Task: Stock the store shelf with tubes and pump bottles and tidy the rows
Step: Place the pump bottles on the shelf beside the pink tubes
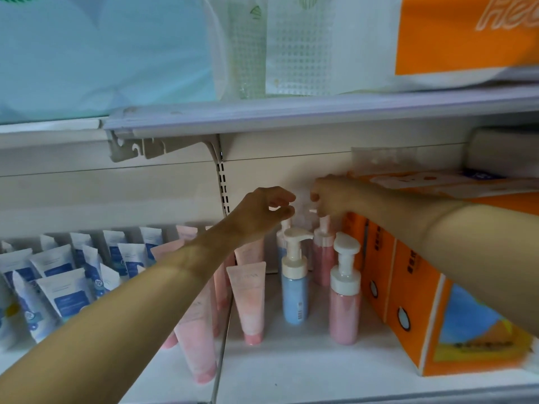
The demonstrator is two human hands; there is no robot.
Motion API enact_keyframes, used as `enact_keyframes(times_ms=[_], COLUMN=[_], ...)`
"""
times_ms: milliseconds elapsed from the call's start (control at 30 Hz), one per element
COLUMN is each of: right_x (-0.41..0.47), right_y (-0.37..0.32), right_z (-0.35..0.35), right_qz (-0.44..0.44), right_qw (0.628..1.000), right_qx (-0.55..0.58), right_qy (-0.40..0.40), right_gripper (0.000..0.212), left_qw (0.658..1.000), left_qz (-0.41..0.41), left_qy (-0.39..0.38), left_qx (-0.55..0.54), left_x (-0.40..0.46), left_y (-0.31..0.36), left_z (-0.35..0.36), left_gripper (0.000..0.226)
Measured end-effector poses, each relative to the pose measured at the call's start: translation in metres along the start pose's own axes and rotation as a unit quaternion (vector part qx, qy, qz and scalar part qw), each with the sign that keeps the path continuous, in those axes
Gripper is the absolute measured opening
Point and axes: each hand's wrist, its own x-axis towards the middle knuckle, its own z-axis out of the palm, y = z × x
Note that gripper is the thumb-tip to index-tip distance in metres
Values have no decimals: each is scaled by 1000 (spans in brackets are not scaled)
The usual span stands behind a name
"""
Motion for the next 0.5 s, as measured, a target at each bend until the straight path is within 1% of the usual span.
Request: enact_keyframes(times_ms=[100, 167, 233, 300, 333, 433, 500], right_x=[-10, -20, -34, -49, -56, -72, -75], right_y=[-1, -4, -7, -11, -14, -22, -27], right_z=[-17, -27, -35, -38, -39, -37, -33], right_qz=[-29, -62, -88, -98, -103, -90, -75], right_qw=[999, 998, 995, 994, 993, 992, 993], right_qx=[-19, -23, -12, -1, -1, -10, -29], right_qy=[15, -6, -38, -55, -57, -83, -91], right_gripper=[29, 29, 27, 18, 17, 34, 37], left_qw=[999, 997, 997, 996, 995, 986, 979], left_qz=[22, 29, 27, 20, 18, 9, 16], left_qy=[-6, -11, -27, -44, -57, -118, -145], left_qx=[39, 65, 68, 70, 80, 115, 141], left_x=[-8, -12, -15, -16, -16, -15, -14], left_y=[4, 7, 10, 12, 13, 15, 16], left_z=[-2, -3, -2, 0, 1, 6, 10], left_gripper=[26, 25, 25, 24, 25, 33, 38])
